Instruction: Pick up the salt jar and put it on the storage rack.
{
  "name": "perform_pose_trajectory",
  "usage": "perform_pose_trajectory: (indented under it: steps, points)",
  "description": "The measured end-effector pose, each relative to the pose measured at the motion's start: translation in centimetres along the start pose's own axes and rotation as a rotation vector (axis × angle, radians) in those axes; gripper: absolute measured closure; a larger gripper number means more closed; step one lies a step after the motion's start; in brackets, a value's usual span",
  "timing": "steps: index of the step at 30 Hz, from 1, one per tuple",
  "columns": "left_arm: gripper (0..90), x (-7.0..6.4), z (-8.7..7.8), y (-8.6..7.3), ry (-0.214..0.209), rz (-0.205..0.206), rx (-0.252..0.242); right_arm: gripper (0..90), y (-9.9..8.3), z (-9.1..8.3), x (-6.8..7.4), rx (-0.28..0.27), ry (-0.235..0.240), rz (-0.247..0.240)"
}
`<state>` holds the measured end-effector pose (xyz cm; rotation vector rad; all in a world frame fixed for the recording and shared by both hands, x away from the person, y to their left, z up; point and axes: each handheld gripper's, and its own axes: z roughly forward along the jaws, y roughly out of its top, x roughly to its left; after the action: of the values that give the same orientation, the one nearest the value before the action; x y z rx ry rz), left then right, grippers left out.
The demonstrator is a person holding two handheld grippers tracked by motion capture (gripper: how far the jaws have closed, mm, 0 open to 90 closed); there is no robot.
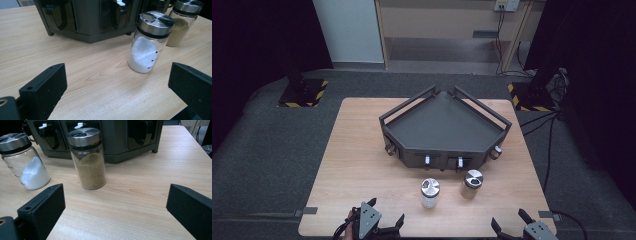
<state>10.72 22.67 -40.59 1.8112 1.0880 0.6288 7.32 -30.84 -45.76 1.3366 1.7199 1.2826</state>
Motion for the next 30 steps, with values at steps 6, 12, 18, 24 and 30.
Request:
perform_pose_trajectory:
  steps: [6, 12, 18, 24, 30]
  points:
    - [1.1, 0.0, 0.0, 0.0, -0.003, 0.001, 0.002, 2.1, 0.0, 0.0, -0.1, 0.001, 0.001, -0.001]
    - [0.9, 0.2, 0.1, 0.0, -0.021, -0.001, 0.004, 2.1, 0.0, 0.0, 0.0, 0.003, 0.0, 0.0]
    - [0.1, 0.5, 0.5, 0.2, -0.112, 0.012, 0.003, 2.1, 0.0, 0.1, 0.0, 0.006, 0.0, 0.002]
    - [0.0, -0.9, 1.8, 1.0, -0.149, 0.05, -0.001, 2.0, 0.0, 0.3, 0.3, 0.011, -0.003, -0.002]
    - [0.0, -2.7, 4.1, 1.4, -0.145, 0.057, -0.002, 2.1, 0.1, 0.4, 0.3, 0.014, -0.005, -0.003]
